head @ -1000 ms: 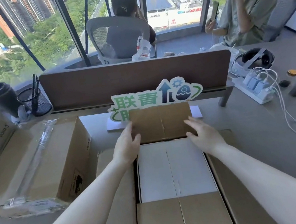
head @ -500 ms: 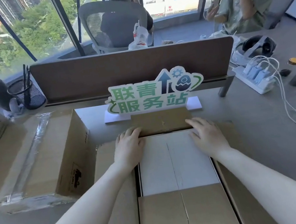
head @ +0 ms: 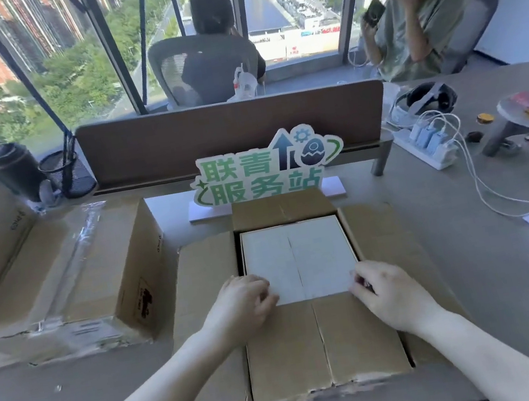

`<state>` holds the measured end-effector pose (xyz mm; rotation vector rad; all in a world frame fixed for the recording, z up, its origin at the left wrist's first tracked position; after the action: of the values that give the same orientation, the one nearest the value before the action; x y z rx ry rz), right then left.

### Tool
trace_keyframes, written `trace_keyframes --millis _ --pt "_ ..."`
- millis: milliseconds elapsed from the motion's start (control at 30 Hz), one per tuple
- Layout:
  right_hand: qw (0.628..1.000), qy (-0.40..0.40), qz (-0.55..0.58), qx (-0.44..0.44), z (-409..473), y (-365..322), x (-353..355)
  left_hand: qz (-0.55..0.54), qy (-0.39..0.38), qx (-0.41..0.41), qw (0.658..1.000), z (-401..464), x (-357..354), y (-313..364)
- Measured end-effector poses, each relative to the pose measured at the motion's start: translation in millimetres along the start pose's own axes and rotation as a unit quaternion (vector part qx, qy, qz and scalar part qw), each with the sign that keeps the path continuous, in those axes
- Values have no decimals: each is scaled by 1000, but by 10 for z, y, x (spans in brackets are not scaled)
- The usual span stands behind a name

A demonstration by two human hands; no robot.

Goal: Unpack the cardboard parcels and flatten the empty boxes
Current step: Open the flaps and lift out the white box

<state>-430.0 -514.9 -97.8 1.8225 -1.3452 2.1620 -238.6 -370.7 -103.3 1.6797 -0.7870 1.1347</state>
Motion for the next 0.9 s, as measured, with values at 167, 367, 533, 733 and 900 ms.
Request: trace_keyframes --millis 167,367,533,733,900 --pt "962 -72 254 -69 -199 -166 396 -216 -72 85 970 -441 413 206" --pt "945 -287 153 -27 -847 -114 158 -225 -228 103 942 -1253 57 515" --pt "971 -218 -74 63 -1087 103 -235 72 -104 150 981 -1490 -476 374" --pt "981 -92 -151 82 -1132 243 -514 106 59 180 976 -1477 -773 229" --pt "981 -55 -169 79 -1138 155 -508 80 82 145 983 -1437 -651 361"
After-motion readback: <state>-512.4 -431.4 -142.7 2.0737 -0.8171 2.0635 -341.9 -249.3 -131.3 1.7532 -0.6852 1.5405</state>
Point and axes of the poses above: each hand's wrist, its own z-axis towards the middle knuckle, its own x-axis out of the back of the hand, y = z × x, the point moved 8 cm from there along z, towards the middle knuckle, and after that the axes turned 9 degrees about z, right-handed, at the moved point
